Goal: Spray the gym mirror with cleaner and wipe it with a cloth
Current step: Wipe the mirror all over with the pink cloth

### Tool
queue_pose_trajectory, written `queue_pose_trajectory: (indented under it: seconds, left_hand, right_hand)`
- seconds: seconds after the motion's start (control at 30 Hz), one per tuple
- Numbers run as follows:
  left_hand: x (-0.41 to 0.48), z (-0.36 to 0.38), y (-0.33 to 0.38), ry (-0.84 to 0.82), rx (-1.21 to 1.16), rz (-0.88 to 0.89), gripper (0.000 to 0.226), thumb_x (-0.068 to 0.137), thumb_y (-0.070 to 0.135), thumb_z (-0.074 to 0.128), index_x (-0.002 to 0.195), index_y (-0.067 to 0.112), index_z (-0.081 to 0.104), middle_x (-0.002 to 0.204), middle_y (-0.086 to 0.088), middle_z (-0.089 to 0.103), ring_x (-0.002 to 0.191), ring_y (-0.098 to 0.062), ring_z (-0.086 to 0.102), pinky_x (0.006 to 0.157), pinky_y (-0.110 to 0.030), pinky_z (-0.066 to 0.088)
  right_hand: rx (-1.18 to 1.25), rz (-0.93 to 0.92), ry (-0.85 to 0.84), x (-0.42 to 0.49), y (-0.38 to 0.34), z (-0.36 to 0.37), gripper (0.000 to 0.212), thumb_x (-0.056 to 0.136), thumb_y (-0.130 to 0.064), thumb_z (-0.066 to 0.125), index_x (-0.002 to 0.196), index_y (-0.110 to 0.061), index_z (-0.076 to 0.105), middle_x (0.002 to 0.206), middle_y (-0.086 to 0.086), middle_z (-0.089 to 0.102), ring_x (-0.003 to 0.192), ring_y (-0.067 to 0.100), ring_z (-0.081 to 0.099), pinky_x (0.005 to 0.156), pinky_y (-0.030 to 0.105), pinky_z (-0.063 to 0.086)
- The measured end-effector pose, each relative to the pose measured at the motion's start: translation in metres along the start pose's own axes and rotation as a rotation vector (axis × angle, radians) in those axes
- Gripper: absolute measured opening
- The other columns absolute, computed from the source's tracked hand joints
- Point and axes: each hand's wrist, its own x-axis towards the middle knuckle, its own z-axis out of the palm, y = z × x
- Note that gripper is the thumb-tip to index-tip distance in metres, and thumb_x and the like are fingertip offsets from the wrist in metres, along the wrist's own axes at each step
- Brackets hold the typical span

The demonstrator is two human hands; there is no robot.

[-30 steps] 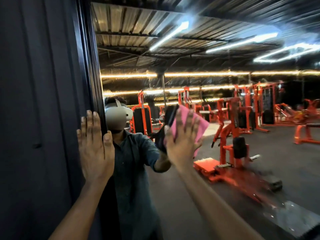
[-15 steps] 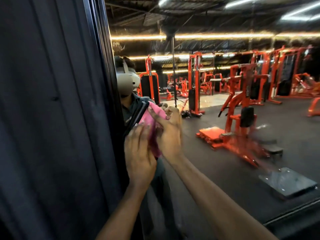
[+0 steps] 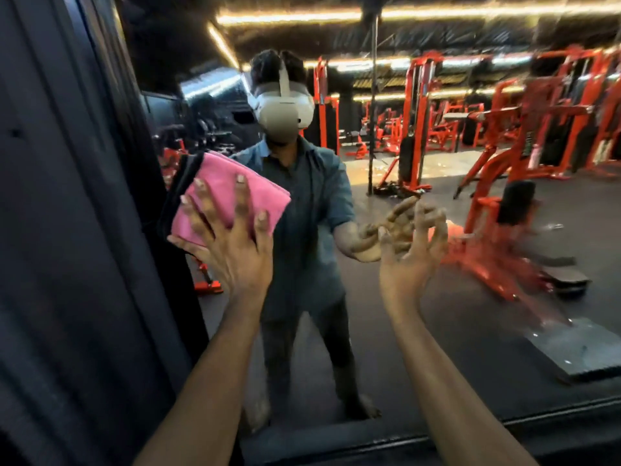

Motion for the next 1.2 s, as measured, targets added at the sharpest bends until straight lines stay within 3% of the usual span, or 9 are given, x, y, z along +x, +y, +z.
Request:
queue_pose_trajectory:
  seconds: [0.13,0.3,0.43,0.63,0.73,0.87,0.97,1.13,1.2]
  left_hand:
    - [-0.025,0.016,0.004,0.058,-0.001,-0.099,0.064,0.104,0.06,0.031,0.164,0.04,0.019,0.173,-0.017,0.007,0.159,-0.04,0.003,0.113,-0.079,-0.002]
    - [-0.123,0.04,-0.018,-0.029,0.012,-0.225,0.067,0.105,0.058,0.028,0.163,0.046,-0.004,0.172,-0.021,0.003,0.159,-0.042,0.004,0.119,-0.074,0.009]
    - [-0.178,0.046,-0.026,-0.169,0.028,-0.293,0.072,0.104,0.055,0.03,0.161,0.047,-0.013,0.172,-0.023,-0.003,0.159,-0.041,0.001,0.119,-0.074,0.013]
    - [-0.055,0.041,-0.005,0.137,-0.012,-0.343,0.071,0.103,0.06,0.025,0.165,0.029,0.019,0.173,-0.017,0.008,0.16,-0.039,0.003,0.115,-0.078,0.004]
    - [-0.035,0.045,0.009,0.195,-0.018,-0.382,0.071,0.102,0.057,0.027,0.166,0.027,0.019,0.174,-0.014,0.005,0.16,-0.036,0.0,0.113,-0.08,0.002]
    - [-0.136,0.065,0.02,0.07,-0.074,-0.395,0.072,0.106,0.059,0.024,0.166,0.021,0.014,0.172,-0.022,0.004,0.159,-0.039,0.0,0.12,-0.069,0.002]
    - [-0.194,0.078,0.029,-0.089,-0.133,-0.495,0.07,0.105,0.066,0.014,0.164,0.037,-0.01,0.172,-0.023,-0.005,0.159,-0.04,-0.006,0.121,-0.069,-0.003]
    - [-0.105,0.076,0.022,0.198,-0.11,-0.394,0.072,0.106,0.064,0.018,0.166,0.023,0.019,0.173,-0.016,0.005,0.16,-0.036,-0.002,0.12,-0.07,-0.001]
    - [-0.033,0.132,-0.038,0.341,-0.118,-0.579,0.081,0.103,0.073,0.019,0.162,0.017,0.029,0.174,-0.002,0.011,0.16,-0.032,-0.004,0.121,-0.067,-0.01]
  right_hand:
    - [-0.124,-0.062,-0.064,0.009,0.025,-0.003,0.072,0.1,-0.055,0.058,0.162,-0.028,0.033,0.173,0.014,0.013,0.159,0.03,0.011,0.122,0.038,0.006]
    - [-0.324,-0.125,-0.033,0.005,0.042,0.009,0.07,0.104,-0.062,0.047,0.164,-0.034,0.023,0.171,0.015,0.019,0.159,0.031,0.014,0.119,0.05,0.026]
    - [-0.37,-0.14,-0.008,0.005,0.047,0.014,0.071,0.104,-0.063,0.045,0.164,-0.034,0.019,0.17,0.016,0.024,0.158,0.033,0.019,0.119,0.049,0.026]
    - [-0.352,-0.11,0.014,0.004,0.047,0.019,0.07,0.105,-0.06,0.042,0.164,-0.032,0.02,0.169,0.018,0.024,0.159,0.034,0.018,0.118,0.055,0.028]
    - [-0.373,-0.119,0.022,0.004,0.048,0.021,0.069,0.105,-0.061,0.037,0.164,-0.031,0.018,0.17,0.018,0.023,0.159,0.033,0.016,0.117,0.058,0.028]
    - [-0.34,-0.127,0.028,0.006,0.048,0.023,0.068,0.104,-0.059,0.034,0.164,-0.028,0.024,0.17,0.019,0.022,0.159,0.036,0.015,0.124,0.061,0.013]
    - [-0.328,-0.138,0.034,0.005,0.049,0.022,0.069,0.104,-0.059,0.032,0.164,-0.028,0.021,0.17,0.019,0.021,0.159,0.037,0.015,0.124,0.062,0.012]
    - [-0.353,-0.14,0.041,0.004,0.051,0.025,0.068,0.104,-0.061,0.028,0.164,-0.03,0.017,0.17,0.019,0.022,0.159,0.037,0.016,0.124,0.062,0.014]
    - [-0.352,-0.141,0.045,0.004,0.052,0.025,0.069,0.104,-0.06,0.03,0.164,-0.031,0.015,0.17,0.019,0.022,0.159,0.037,0.016,0.124,0.061,0.012]
